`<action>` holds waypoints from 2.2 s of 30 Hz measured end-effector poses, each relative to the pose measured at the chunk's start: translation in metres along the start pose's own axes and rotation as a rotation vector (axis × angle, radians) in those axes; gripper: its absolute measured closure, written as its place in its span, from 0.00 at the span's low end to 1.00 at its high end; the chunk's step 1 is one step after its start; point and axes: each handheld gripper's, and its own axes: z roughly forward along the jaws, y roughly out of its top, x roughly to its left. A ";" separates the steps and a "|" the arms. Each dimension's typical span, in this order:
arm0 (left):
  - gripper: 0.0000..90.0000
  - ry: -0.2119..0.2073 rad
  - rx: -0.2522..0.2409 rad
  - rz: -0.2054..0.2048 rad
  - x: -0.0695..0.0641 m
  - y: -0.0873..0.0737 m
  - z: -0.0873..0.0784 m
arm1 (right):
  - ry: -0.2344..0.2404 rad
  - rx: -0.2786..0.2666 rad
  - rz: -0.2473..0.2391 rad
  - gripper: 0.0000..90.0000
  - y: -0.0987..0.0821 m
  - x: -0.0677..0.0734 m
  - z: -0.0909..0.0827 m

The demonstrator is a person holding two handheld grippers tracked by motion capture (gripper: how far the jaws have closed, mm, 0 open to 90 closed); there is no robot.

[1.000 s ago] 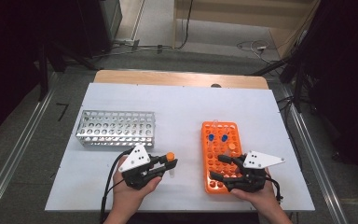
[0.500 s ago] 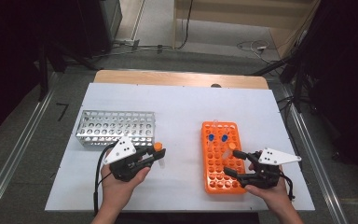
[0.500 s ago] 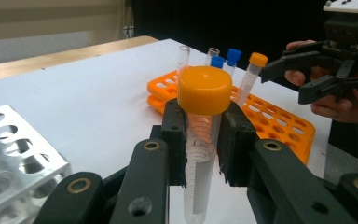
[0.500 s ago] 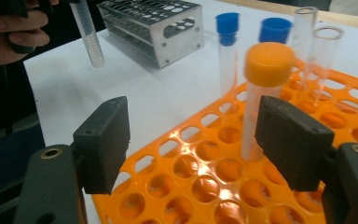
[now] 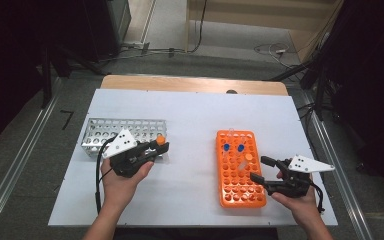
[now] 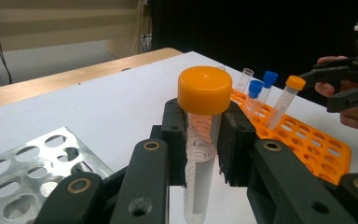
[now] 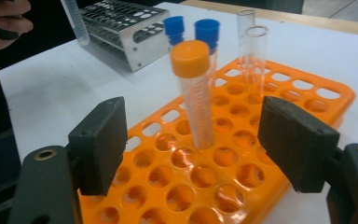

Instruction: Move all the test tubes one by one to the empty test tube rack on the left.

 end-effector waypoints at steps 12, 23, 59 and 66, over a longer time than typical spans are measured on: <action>0.83 0.057 -0.013 -0.010 0.026 0.016 0.011 | -0.011 0.002 0.027 0.01 -0.004 -0.015 -0.006; 0.83 0.125 -0.023 -0.012 0.045 0.027 0.027 | -0.018 0.003 0.051 0.00 -0.006 -0.021 -0.008; 0.83 0.290 0.058 -0.001 0.084 0.015 0.076 | -0.021 0.010 0.059 0.00 -0.009 -0.024 -0.005; 0.83 0.291 0.085 -0.002 0.083 0.012 0.078 | -0.021 0.011 0.053 0.00 -0.009 -0.024 -0.004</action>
